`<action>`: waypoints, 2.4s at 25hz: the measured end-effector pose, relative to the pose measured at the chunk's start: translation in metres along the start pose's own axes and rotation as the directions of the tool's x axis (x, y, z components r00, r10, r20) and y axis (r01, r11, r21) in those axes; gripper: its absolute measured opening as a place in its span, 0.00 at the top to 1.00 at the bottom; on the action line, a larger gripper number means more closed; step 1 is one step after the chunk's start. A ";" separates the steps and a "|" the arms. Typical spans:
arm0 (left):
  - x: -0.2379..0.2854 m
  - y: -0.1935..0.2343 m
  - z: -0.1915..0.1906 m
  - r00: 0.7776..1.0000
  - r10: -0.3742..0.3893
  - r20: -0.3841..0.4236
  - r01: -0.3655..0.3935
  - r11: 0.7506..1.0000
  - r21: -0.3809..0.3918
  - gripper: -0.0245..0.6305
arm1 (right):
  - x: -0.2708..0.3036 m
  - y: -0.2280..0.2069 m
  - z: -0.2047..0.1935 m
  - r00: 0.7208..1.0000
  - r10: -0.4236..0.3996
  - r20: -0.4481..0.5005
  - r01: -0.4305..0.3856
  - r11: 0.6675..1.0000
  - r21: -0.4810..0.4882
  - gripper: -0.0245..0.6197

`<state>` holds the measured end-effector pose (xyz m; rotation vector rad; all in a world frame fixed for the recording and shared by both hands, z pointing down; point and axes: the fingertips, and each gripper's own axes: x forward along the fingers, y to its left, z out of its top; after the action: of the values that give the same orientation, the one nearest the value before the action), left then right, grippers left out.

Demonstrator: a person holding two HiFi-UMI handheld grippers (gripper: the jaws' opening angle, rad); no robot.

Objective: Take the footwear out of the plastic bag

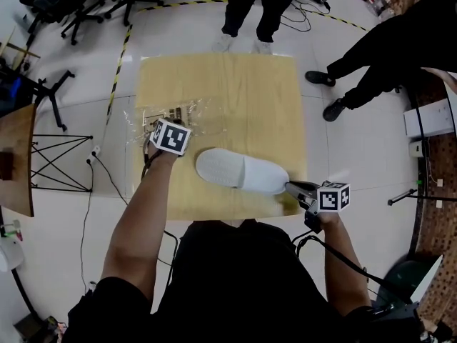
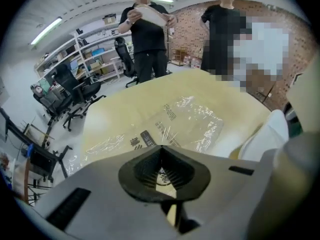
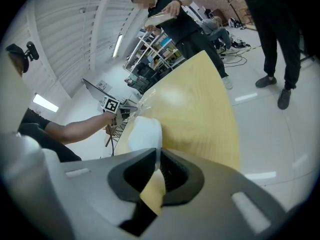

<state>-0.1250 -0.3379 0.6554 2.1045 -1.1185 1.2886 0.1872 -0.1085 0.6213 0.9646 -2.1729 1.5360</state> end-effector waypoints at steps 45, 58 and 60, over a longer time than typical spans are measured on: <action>-0.337 -0.142 -0.162 0.875 -0.054 0.481 0.207 0.940 -0.271 0.95 | -0.060 0.200 -0.049 0.936 0.074 0.344 0.066 0.924 -0.377 0.96; -0.399 -0.214 -0.240 0.812 -0.229 0.537 0.362 0.919 -0.157 0.95 | -0.130 0.288 -0.192 0.891 -0.120 0.439 0.293 0.889 -0.351 0.96; -0.410 -0.227 -0.247 0.809 -0.222 0.544 0.357 0.921 -0.154 0.95 | -0.139 0.292 -0.209 0.894 -0.122 0.432 0.293 0.887 -0.356 0.96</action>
<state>-0.1716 0.1364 0.4247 2.3695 -1.0272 0.4086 0.0640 0.1888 0.4106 1.3970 -2.4160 0.7702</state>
